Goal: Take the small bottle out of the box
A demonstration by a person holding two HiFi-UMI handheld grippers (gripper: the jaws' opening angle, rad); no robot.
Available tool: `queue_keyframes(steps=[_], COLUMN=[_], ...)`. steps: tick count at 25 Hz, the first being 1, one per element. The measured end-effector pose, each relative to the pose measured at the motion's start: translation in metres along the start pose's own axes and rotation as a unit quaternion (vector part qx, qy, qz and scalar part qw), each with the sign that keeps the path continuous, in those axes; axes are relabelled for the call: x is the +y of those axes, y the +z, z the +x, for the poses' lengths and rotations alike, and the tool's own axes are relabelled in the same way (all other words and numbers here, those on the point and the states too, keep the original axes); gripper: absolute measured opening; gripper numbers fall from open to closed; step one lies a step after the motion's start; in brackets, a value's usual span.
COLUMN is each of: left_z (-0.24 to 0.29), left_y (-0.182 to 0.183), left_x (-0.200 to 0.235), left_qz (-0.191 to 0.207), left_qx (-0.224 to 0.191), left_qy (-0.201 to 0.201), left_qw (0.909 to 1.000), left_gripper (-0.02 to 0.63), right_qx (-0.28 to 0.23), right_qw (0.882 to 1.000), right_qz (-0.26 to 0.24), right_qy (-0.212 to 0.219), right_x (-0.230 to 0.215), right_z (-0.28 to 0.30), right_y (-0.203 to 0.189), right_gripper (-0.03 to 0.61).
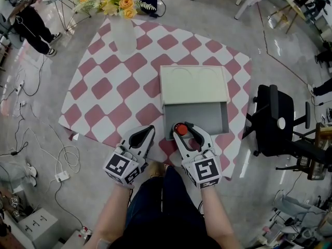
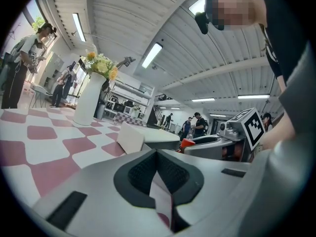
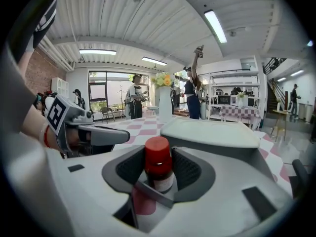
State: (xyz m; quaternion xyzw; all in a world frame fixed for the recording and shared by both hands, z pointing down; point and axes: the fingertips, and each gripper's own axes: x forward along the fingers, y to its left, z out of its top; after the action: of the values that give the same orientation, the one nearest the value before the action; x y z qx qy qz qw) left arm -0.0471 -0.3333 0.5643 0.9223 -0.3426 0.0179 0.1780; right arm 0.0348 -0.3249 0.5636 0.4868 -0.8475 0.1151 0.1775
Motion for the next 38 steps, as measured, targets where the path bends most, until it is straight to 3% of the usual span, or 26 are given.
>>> queue_keyframes(steps=[10, 38], left_z=[0.0, 0.003], left_y=[-0.001, 0.037], left_x=[0.002, -0.016], left_qz=[-0.003, 0.014], left_qx=[0.001, -0.016], left_qy=[0.0, -0.018], left_qw=[1.0, 0.9996], left_gripper=[0.002, 0.002], right_qx=[-0.002, -0.059], right_qw=[1.0, 0.998], right_qz=[-0.019, 0.026], right_qy=[-0.004, -0.004], right_x=[0.001, -0.02], right_z=[-0.002, -0.031], right_y=[0.002, 0.044], right_gripper=[0.152, 0.149])
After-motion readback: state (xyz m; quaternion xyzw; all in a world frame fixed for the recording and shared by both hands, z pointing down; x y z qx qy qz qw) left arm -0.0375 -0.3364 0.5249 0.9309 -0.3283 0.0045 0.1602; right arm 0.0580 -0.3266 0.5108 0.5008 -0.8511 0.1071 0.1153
